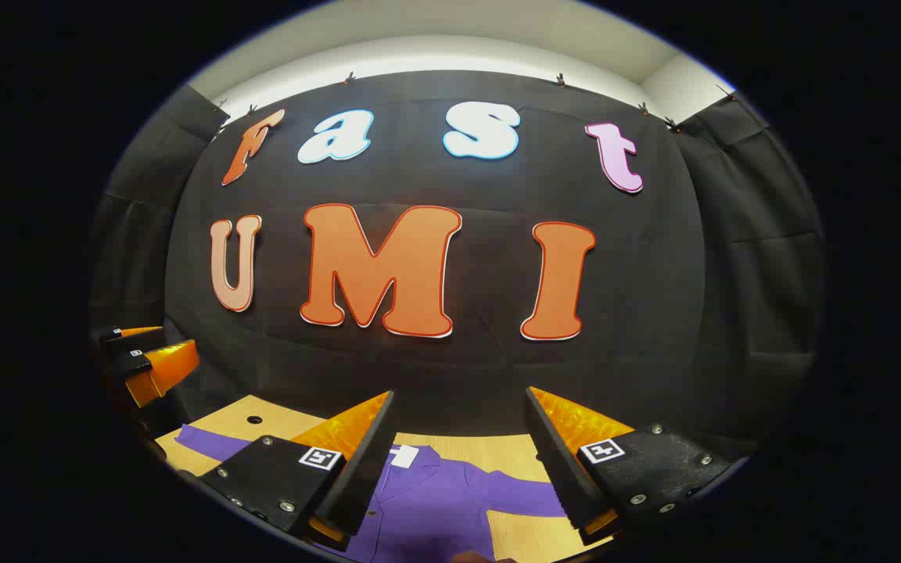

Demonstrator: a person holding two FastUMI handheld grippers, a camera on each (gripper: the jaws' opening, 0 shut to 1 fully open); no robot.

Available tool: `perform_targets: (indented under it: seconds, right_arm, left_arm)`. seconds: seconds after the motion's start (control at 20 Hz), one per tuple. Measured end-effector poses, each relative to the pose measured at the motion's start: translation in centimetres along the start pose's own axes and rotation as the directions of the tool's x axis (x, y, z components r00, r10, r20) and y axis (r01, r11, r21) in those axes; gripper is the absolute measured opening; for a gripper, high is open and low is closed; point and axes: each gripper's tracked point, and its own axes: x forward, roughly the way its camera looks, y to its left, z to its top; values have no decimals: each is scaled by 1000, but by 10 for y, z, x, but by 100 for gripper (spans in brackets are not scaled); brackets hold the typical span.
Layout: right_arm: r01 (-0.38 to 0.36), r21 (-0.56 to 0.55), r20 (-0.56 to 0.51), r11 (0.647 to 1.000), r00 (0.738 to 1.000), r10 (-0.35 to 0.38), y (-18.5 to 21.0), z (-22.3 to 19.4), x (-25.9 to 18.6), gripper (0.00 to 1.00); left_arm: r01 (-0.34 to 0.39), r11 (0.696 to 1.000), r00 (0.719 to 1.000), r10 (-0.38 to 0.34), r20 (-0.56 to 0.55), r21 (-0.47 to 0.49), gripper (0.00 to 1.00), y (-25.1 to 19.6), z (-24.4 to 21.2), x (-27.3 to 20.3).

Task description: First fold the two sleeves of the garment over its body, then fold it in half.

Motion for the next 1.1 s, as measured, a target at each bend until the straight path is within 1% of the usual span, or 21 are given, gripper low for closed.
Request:
perform_targets:
  seconds: [0.3,0.45,0.85,1.1]
  right_arm:
    - [1,-16,-2,1000,1000,-1,-1,-3,-2,95]
    - [-3,-2,-2,1000,1000,3,-2,-2,-2,95]
    - [26,5,-12,1000,1000,-26,-15,-11,0,95]
    - [39,4,-18,999,999,-39,-20,-16,3,95]
  left_arm:
    - [-3,1000,1000,4,-4,5,94,-3,0,2]
    - [-14,1000,1000,14,-3,9,96,-4,0,2]
    - [-49,999,999,49,-3,-1,96,2,-4,2]
    - [-40,999,999,40,-1,-3,96,-6,-6,4]
